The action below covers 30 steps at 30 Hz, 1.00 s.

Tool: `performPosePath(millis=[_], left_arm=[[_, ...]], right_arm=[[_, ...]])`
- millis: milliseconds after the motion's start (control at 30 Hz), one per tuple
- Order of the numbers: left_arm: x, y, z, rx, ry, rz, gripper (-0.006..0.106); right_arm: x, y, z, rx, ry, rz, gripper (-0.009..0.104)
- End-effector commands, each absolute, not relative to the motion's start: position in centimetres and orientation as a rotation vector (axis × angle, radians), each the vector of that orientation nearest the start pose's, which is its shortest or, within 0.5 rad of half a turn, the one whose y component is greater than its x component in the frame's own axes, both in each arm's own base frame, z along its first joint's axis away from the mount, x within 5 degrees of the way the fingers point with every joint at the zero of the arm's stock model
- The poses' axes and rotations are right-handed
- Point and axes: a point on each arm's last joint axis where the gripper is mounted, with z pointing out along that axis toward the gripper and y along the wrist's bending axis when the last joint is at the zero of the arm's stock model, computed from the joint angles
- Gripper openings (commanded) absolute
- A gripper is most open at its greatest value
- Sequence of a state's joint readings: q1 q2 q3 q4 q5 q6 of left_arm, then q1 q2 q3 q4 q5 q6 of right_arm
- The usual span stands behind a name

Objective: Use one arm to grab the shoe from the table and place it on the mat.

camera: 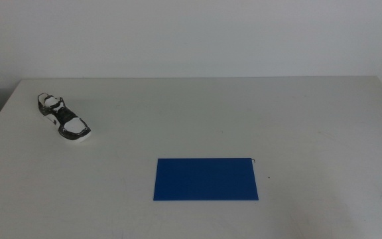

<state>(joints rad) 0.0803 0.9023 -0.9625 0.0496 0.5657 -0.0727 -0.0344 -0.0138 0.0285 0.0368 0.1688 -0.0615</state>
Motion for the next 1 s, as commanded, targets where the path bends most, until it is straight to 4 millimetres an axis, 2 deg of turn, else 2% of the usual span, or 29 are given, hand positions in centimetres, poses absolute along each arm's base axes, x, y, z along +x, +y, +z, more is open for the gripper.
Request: performPosePath(millis=[0, 233, 367, 467, 700, 733, 967], left_arm=[[19.5, 1.8, 41.5, -0.146, 1.912, 0.036, 0.092], [23.8, 2.1, 43.6, -0.151, 1.944, 0.037, 0.092], [26.2, 2.3, 43.9, -0.182, 1.985, 0.016, 0.092], [28.1, 2.5, 43.2, -0.286, 2.072, -0.038, 0.092], [33.0, 2.9, 42.4, -0.315, 2.211, -0.031, 0.092], [33.8, 3.0, 42.6, -0.335, 2.225, -0.037, 0.092], [38.9, 3.7, 41.0, -0.484, 2.319, -0.040, 0.092]], right_arm=[[5.5, -0.2, 20.1, -0.008, 1.558, -0.065, 0.066], [5.5, -0.2, 20.1, -0.008, 1.558, -0.065, 0.066], [5.5, -0.2, 20.1, -0.008, 1.558, -0.065, 0.066], [5.5, -0.2, 20.1, -0.008, 1.558, -0.065, 0.066], [5.5, -0.2, 20.1, -0.008, 1.558, -0.065, 0.066], [5.5, -0.2, 20.1, -0.008, 1.558, -0.065, 0.066], [5.5, -0.2, 20.1, -0.008, 1.558, -0.065, 0.066]])
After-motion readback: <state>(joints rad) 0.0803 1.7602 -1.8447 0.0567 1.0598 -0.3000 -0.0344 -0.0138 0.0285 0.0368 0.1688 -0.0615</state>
